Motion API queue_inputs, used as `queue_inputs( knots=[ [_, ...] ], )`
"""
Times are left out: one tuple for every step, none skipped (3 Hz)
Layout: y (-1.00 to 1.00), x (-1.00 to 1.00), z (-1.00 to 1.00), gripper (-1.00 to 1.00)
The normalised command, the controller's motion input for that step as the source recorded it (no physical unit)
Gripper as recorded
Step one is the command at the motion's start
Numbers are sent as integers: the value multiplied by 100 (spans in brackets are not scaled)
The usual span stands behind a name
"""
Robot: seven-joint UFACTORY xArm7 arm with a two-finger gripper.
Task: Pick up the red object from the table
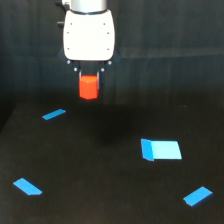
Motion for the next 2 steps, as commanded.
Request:
queue_inputs(
  knots=[
    [9, -2, 3, -100],
    [5, -1, 3, -92]
  ],
)
